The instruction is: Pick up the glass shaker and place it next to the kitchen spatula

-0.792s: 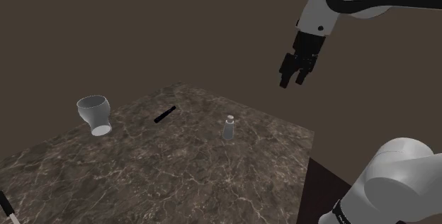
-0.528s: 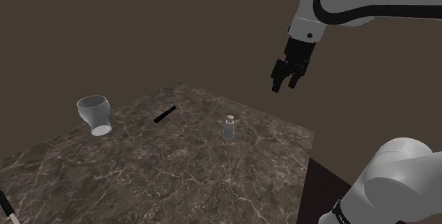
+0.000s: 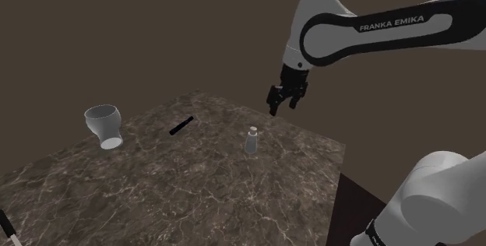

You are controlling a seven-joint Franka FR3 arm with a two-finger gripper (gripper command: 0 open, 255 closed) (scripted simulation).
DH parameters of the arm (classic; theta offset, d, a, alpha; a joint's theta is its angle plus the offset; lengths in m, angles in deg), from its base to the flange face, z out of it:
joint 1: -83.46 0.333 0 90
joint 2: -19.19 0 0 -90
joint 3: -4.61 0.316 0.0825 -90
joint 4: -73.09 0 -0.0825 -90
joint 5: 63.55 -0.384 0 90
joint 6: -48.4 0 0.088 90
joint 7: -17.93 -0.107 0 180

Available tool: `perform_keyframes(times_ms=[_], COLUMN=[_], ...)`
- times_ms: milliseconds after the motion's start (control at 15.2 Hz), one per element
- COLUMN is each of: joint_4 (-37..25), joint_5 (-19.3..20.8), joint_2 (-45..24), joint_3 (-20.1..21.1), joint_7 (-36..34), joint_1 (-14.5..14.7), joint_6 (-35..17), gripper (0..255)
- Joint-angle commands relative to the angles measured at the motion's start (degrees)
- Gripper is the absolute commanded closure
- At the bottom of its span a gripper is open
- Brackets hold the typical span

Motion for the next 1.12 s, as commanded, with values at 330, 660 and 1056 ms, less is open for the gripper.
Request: perform_keyframes(times_ms=[330, 660, 1056], joint_4=[-1.6, -4.2, -2.8], joint_5=[5.1, 10.4, 12.3], joint_2=[-13.4, -21.9, -25.3], joint_3=[5.4, 7.7, 7.7], joint_7=[-7.3, -12.7, -14.0], joint_1=[-1.3, -2.3, -2.8], joint_6=[-13.5, -19.7, -24.3], gripper=[0, 0, 0])
